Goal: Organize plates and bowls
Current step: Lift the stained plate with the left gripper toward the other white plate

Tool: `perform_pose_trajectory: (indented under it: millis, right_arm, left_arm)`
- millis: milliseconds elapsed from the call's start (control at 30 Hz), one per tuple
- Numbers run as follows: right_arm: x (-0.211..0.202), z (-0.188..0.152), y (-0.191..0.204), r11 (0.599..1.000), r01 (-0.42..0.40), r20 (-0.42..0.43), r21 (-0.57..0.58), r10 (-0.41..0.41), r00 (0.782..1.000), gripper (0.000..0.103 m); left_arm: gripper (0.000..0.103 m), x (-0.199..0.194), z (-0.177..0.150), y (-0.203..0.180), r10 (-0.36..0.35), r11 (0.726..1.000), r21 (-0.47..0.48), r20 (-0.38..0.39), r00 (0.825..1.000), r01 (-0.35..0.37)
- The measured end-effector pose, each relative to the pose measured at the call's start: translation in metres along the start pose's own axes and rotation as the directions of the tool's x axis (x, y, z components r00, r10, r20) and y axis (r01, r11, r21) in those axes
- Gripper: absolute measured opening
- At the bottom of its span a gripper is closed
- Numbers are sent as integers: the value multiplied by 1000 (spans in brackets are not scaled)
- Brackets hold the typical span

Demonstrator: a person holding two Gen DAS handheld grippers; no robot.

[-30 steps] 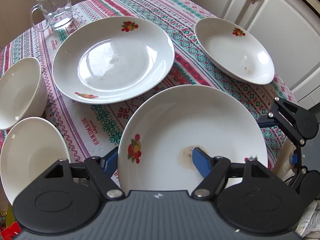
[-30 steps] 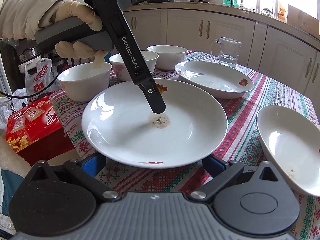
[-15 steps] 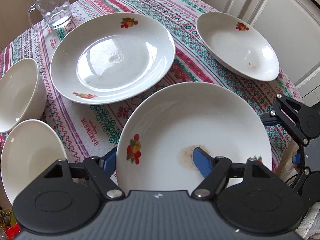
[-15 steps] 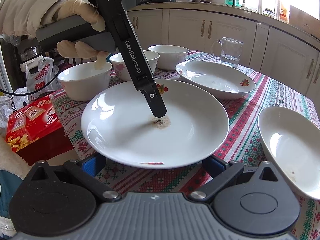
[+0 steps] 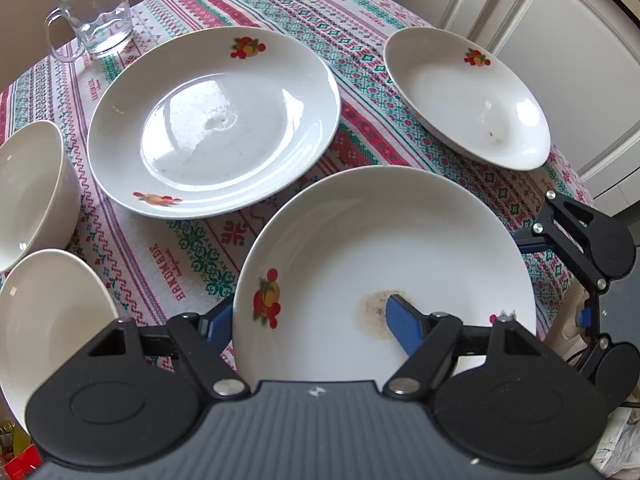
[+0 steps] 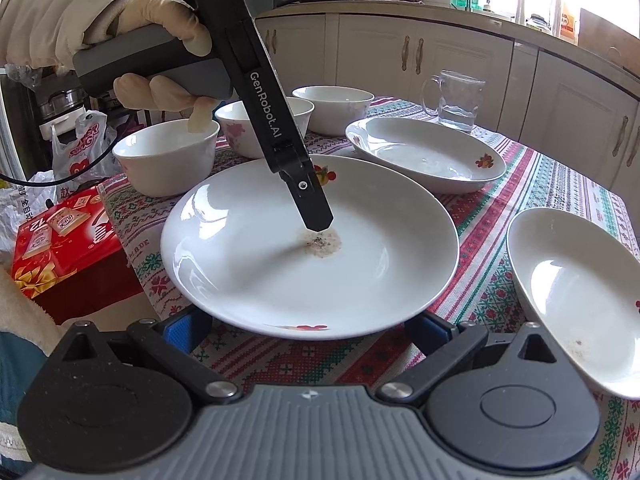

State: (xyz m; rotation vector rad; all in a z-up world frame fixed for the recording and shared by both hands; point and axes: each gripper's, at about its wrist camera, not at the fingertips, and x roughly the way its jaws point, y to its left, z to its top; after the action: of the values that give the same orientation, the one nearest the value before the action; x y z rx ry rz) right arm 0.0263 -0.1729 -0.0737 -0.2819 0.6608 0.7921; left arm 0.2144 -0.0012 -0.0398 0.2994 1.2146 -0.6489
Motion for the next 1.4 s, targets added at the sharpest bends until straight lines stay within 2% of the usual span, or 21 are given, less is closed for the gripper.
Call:
perform_pose_trajectory:
  millis: [400, 1033, 1400]
  right_arm:
    - [1, 1, 4, 999, 27, -16, 20, -26, 1000, 103]
    - [-16, 8, -16, 1000, -9, 0, 26, 9, 1000, 103]
    - [-29, 17, -38, 1000, -11, 24, 17, 11, 1000, 103]
  left_arm:
    - [77, 2, 3, 2, -22, 1000, -11, -6, 1000, 22]
    - [77, -15, 5, -2, -60, 998, -24, 35, 998, 61]
    - [77, -27, 28, -11, -56, 998, -12, 70, 996, 57]
